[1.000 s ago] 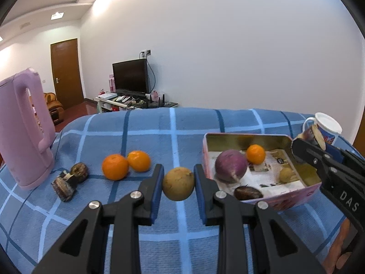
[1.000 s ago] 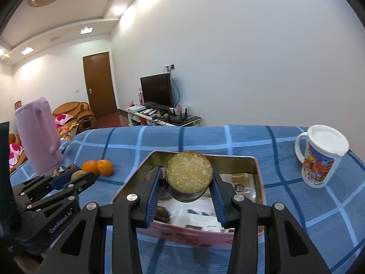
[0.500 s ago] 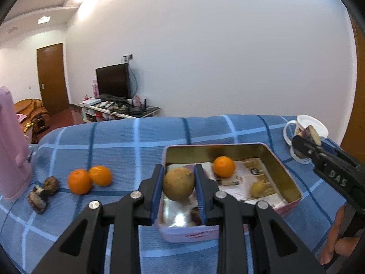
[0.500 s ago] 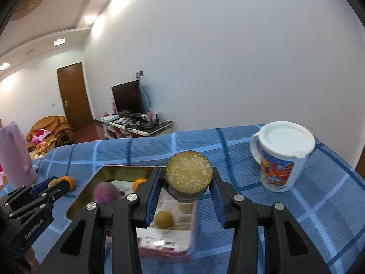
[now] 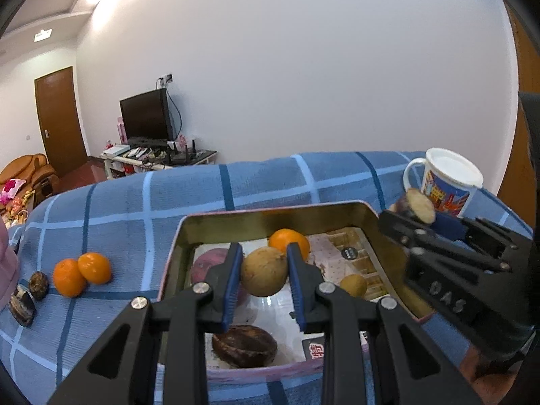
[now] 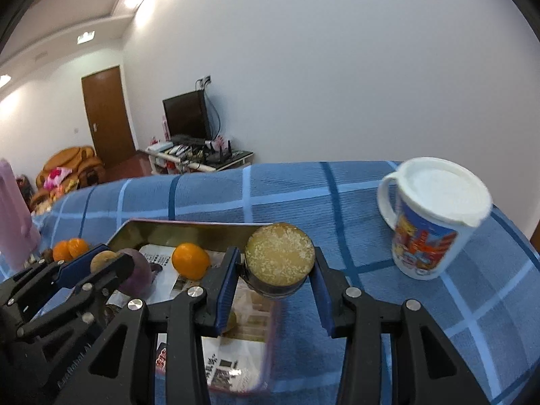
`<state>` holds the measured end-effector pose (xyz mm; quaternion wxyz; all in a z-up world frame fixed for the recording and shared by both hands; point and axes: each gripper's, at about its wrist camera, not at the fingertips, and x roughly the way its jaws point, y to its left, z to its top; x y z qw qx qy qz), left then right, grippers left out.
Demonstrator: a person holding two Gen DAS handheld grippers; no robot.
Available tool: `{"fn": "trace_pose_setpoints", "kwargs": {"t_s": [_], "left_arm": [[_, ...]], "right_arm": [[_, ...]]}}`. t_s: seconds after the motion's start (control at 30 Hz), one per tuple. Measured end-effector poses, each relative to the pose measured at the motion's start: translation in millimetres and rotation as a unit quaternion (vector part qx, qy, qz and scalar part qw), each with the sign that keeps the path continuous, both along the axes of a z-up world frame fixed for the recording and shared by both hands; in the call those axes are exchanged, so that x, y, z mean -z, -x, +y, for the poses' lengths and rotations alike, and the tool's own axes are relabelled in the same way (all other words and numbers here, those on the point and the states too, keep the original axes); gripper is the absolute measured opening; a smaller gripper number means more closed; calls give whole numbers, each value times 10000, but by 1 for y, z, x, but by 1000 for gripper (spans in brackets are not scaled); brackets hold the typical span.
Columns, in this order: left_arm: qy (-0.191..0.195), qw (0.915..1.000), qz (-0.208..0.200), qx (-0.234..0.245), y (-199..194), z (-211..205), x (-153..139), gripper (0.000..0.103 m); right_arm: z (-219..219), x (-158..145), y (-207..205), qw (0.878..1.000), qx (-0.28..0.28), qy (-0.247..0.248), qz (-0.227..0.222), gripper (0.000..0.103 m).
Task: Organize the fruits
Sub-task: 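Carry the cake with the right tool while the left tool carries the yellow fruit over the tin, then open the right tool releasing the cake into the tin while the left tool releases the yellow fruit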
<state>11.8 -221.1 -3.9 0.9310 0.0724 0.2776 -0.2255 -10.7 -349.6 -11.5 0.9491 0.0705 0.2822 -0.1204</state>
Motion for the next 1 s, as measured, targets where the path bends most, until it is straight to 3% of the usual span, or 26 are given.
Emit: {"fn": "trace_pose_setpoints", "kwargs": {"t_s": [0.27,0.43,1.0], "left_arm": [[-155,9997,170,-123,-8,-6,6,28],[-138,9992,316,-219,-14,-4,9,28],[-124,9992,321,-222,-14,-5,9,28]], "right_arm": [[11,7,-19,9986,-419,156,285,44],[10,14,-30,9966,-659,-36,486,44],[1,13,-26,9956,-747,-438,348,45]]}}
